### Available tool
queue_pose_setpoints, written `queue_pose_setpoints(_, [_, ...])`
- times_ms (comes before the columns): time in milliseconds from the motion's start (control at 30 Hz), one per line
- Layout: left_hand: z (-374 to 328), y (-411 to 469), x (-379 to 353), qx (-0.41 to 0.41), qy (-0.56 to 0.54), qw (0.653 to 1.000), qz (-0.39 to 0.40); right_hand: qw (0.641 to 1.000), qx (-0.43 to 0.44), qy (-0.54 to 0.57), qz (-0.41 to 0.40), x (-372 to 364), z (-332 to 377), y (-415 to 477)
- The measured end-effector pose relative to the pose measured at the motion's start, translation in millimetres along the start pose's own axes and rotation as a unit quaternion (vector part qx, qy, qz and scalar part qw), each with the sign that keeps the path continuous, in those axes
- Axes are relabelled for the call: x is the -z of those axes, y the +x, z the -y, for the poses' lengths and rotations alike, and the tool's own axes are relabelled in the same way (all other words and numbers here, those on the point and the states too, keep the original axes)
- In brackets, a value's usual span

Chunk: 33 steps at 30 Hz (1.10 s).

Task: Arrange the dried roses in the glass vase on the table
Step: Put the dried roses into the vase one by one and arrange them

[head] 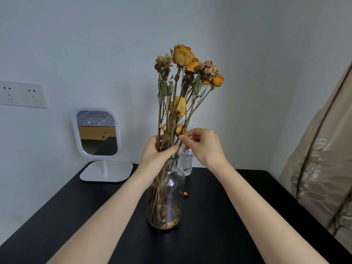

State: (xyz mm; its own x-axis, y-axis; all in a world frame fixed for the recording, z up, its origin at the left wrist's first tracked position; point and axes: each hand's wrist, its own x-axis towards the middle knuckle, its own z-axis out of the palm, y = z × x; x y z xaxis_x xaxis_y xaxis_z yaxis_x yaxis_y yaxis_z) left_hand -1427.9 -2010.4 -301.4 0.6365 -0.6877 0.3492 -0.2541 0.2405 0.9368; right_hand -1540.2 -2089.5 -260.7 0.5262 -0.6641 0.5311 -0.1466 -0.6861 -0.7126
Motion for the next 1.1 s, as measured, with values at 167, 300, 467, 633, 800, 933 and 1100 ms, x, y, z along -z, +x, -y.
queue_pose_setpoints(167, [3,-15,5,-0.014,0.031,0.999,0.000,0.999,-0.017,0.034,0.000,10,-3,-11])
queue_pose_setpoints(300, [13,-47,4,-0.083,0.110,0.982,-0.128,0.999,-0.040,0.024,0.012,19,-16,-31])
queue_pose_setpoints(467, [29,-98,-16,-0.227,0.194,0.948,-0.110,0.994,-0.109,0.001,0.018,30,-50,-62])
queue_pose_setpoints(633, [54,-118,-60,-0.182,0.216,0.954,0.101,0.984,-0.176,-0.037,-0.006,62,-96,-93])
queue_pose_setpoints(800, [74,-111,-116,-0.032,0.260,0.941,0.214,0.955,-0.281,-0.093,-0.036,114,-149,-113])
queue_pose_setpoints(933, [82,-99,-160,0.055,0.327,0.917,0.222,0.925,-0.332,-0.186,-0.010,146,-183,-121])
queue_pose_setpoints(1100, [86,-90,-202,0.113,0.366,0.895,0.229,0.894,-0.368,-0.246,0.075,152,-206,-119])
